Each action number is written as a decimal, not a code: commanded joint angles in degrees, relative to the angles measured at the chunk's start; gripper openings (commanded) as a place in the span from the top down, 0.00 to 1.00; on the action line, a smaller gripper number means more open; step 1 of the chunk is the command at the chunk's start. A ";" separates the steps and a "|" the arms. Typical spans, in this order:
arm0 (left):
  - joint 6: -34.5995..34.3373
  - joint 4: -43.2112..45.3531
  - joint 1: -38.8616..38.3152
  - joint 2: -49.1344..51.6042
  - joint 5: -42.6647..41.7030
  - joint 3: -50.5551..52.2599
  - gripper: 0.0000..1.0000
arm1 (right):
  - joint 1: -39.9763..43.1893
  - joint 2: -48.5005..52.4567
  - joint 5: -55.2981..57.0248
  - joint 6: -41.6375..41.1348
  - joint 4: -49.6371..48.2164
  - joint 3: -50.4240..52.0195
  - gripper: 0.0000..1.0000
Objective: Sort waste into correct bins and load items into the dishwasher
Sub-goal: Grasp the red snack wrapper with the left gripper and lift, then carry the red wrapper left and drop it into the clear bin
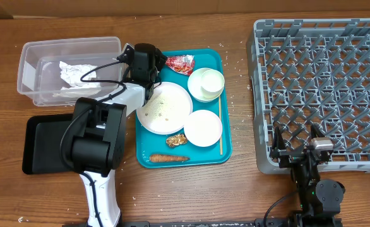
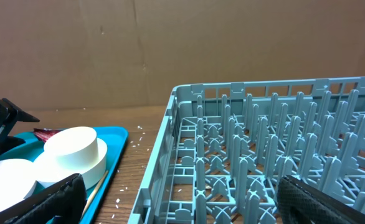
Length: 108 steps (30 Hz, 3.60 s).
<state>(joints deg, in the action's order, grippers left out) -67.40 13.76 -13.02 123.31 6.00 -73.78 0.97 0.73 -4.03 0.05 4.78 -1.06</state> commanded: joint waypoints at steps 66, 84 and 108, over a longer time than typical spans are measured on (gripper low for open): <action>19.82 -6.67 0.33 -19.19 -6.38 -0.39 0.96 | -0.44 -0.57 0.37 0.39 -0.22 0.59 0.00; 18.56 -41.38 23.23 -30.36 4.72 -0.24 0.96 | -0.44 -0.57 0.37 0.39 -0.22 0.59 0.00; 25.97 -56.35 28.41 -38.58 -7.28 -0.26 0.00 | -0.44 -0.57 0.37 0.39 -0.22 0.59 0.00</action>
<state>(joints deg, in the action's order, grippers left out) -43.88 -40.34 15.49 92.42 0.36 -74.17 0.97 0.73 -4.03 0.08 4.75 -1.06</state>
